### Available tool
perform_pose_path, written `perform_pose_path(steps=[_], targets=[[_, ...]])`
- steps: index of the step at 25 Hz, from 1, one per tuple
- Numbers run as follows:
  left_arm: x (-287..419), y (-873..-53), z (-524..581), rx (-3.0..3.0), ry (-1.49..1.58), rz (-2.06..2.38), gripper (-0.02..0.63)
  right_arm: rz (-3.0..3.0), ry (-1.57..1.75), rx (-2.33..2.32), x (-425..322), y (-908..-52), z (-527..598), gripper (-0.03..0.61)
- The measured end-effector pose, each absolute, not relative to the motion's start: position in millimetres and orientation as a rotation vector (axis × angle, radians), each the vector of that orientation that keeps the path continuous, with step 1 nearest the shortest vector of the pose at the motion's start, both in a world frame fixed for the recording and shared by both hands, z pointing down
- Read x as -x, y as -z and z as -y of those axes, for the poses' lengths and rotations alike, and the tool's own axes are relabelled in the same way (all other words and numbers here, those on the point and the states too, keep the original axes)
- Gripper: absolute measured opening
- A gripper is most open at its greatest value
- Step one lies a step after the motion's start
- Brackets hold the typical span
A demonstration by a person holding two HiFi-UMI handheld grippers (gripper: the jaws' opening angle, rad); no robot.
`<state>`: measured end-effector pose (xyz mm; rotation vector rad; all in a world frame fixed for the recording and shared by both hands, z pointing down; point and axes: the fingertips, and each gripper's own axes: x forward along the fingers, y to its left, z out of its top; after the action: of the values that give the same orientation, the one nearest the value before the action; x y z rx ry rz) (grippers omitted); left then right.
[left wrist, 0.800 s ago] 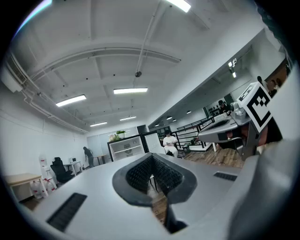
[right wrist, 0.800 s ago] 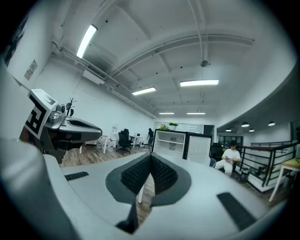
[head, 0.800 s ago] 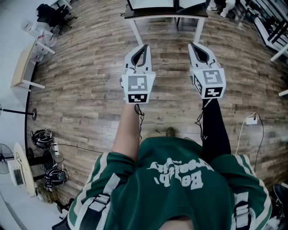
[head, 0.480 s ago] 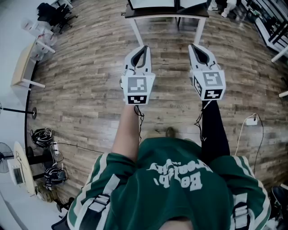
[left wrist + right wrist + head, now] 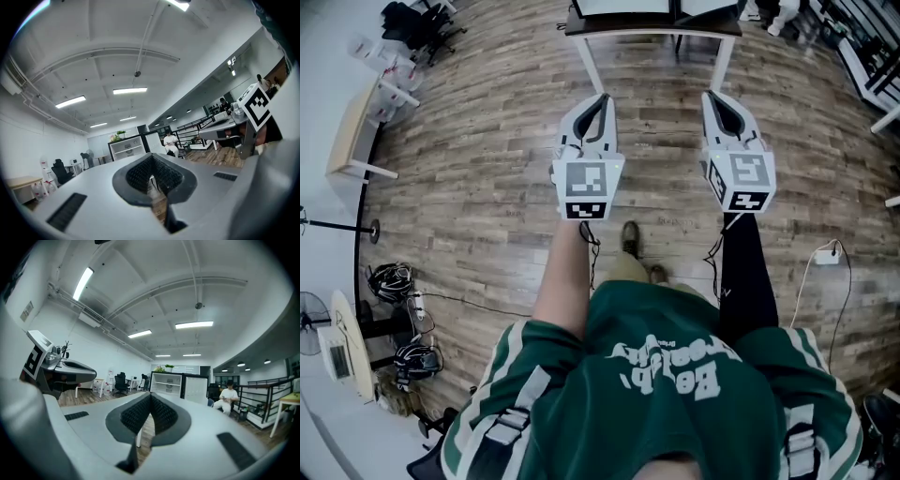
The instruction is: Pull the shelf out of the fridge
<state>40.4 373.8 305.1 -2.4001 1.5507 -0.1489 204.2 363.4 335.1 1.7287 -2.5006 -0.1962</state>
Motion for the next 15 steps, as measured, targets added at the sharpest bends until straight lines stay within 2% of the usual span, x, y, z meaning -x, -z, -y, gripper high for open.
perform_pose_path(steps=[15], targets=[[-24.6,-311.7,-272.5,2.435,0.096,-1.557,0.017,2.447,0.235,-1.742,-190.0,-330.6,-270.7,0.009]])
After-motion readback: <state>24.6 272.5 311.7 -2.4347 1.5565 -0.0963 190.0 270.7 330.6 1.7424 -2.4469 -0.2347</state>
